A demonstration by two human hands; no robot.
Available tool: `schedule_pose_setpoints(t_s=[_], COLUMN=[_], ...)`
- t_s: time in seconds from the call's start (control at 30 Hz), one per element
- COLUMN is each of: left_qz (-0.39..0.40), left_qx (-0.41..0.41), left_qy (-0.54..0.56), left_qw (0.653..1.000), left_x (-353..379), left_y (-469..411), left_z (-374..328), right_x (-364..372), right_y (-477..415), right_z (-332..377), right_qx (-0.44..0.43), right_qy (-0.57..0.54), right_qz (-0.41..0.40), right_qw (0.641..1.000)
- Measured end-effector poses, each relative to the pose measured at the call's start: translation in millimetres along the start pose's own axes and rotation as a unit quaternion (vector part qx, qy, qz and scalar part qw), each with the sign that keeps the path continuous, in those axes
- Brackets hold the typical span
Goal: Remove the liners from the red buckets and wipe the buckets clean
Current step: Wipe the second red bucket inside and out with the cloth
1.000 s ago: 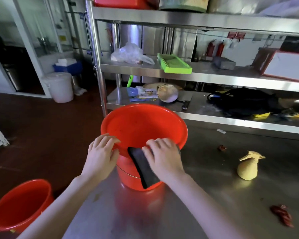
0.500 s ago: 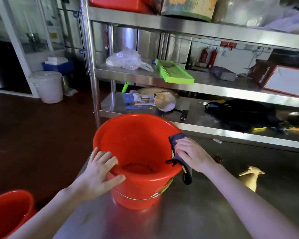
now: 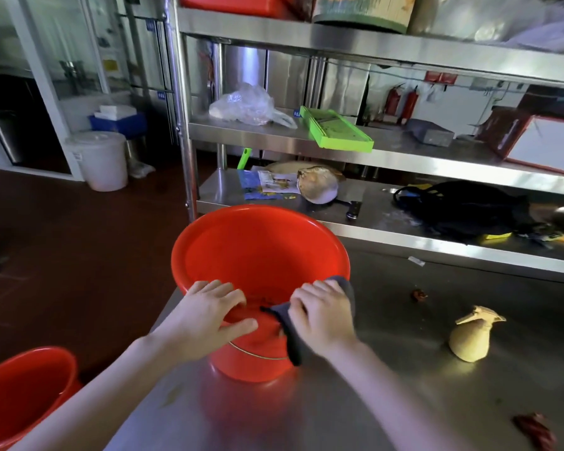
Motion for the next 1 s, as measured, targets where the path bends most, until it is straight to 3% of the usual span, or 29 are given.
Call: schedule_pose_setpoints(t_s=[0.1,0.17,0.27,0.43,0.53,0.6,0.7,0.77,0.83,0.9,1.0], left_qz=[0.004,-0.003,-0.022,-0.042,-0.049,-0.038,0.011,0.005,-0.025,-0.053,-0.085], left_qx=[0.041,0.050,0.035,0.013,0.000,-0.003,0.007,0.027,0.042,0.027,-0.028], left_qy=[-0.001,-0.020,-0.047,-0.081,-0.082,-0.067,-0.003,0.013,0.006,-0.008,-0.031], left_qw=[0.999,0.999,0.998,0.996,0.995,0.997,1.000,1.000,0.999,0.998,0.996], left_x=[-3.2,1.6,7.1,-5.8,-11.6,-11.6,-7.3,-10.0,-12.4,-11.9,-10.4], left_y=[11.2,21.3,26.4,21.3,25.1,27.6,27.1,31.0,37.9,43.1,44.7], left_z=[24.2,35.8,33.8,7.9,-9.3,-11.7,-1.7,8.4,14.8,15.2,5.6], right_x=[-11.4,-16.3,-20.9,-16.2,-3.4,-3.8,-9.8,-15.0,-20.4,-24.8,-36.4], right_y=[-14.9,-21.0,-19.5,14.2,27.0,24.1,11.8,1.6,-1.6,0.7,16.0], right_z=[-56.7,-86.2,-92.0,-16.1,18.1,20.9,-1.3,-38.3,-68.3,-77.8,-59.0], right_qx=[0.011,0.026,0.056,0.086,0.084,0.050,-0.019,-0.003,0.016,0.033,0.078], right_qy=[-0.005,0.008,0.001,0.039,0.054,0.045,0.020,0.021,0.013,-0.006,-0.034], right_qz=[0.136,0.171,0.120,-0.062,-0.087,-0.056,0.053,0.130,0.153,0.116,-0.029], right_qw=[0.991,0.985,0.991,0.994,0.991,0.996,0.998,0.991,0.988,0.993,0.996])
Point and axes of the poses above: each hand's wrist, its own y-axis away from the middle knuckle, its own x-axis out of the palm, z = x × y, the point moved 10 cm from there along -y, towards the middle knuckle, and after that the axes turned 12 degrees about -y, right-handed, at the moved point
